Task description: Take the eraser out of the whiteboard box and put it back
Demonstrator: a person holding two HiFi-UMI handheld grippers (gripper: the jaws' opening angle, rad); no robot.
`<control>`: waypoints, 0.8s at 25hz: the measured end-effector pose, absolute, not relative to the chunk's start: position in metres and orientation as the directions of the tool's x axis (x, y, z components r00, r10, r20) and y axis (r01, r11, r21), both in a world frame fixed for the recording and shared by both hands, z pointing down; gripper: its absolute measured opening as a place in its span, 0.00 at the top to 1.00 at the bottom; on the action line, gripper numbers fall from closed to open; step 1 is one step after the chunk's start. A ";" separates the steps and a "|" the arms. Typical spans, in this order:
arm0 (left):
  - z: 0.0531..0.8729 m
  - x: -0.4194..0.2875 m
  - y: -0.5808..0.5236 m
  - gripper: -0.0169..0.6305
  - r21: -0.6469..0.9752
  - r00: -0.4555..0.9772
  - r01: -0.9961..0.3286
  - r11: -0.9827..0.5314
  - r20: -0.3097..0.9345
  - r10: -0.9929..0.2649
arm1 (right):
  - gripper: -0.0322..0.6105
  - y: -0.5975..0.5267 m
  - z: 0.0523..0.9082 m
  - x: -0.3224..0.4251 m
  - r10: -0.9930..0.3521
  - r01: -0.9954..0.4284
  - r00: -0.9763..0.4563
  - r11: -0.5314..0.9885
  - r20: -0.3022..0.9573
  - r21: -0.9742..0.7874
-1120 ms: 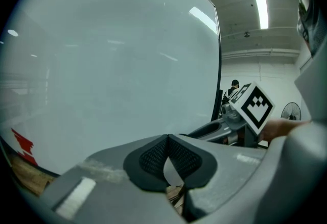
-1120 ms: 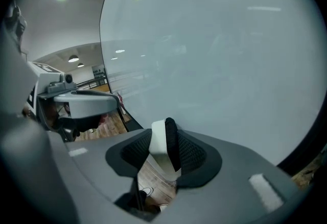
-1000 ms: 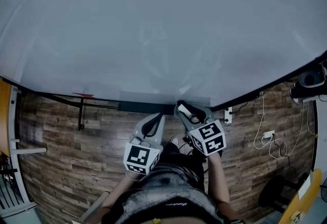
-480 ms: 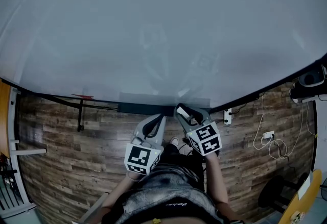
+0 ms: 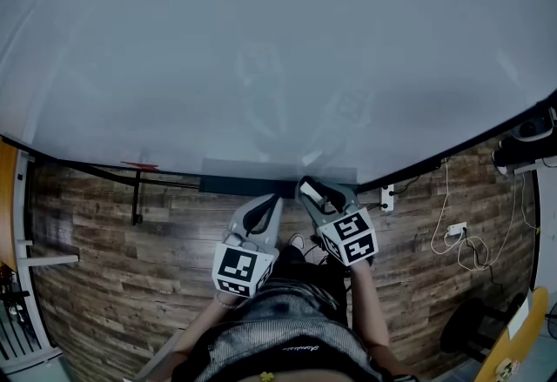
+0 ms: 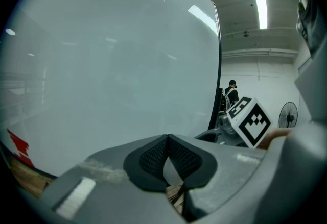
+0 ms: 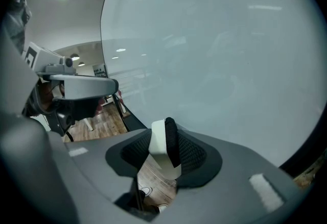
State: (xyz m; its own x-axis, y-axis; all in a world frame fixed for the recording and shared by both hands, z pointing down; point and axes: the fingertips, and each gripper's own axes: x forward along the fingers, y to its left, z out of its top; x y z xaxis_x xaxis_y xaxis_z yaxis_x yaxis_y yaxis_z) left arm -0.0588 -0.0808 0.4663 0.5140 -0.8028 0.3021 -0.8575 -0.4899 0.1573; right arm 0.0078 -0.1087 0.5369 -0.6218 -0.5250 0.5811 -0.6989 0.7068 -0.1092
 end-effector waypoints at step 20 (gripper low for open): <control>0.466 -0.058 -0.080 0.97 0.152 0.522 -0.853 -0.500 0.295 -0.801 | 0.70 -0.109 0.537 0.008 -0.532 -0.701 -0.623 0.705 0.573 -0.107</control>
State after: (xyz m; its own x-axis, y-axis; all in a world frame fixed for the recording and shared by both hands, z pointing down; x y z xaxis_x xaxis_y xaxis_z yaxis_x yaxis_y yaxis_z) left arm -0.0583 -0.0799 0.4656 0.5215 -0.8008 0.2946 -0.8529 -0.4996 0.1519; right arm 0.0076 -0.1090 0.5370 -0.6230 -0.5321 0.5734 -0.7008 0.7053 -0.1069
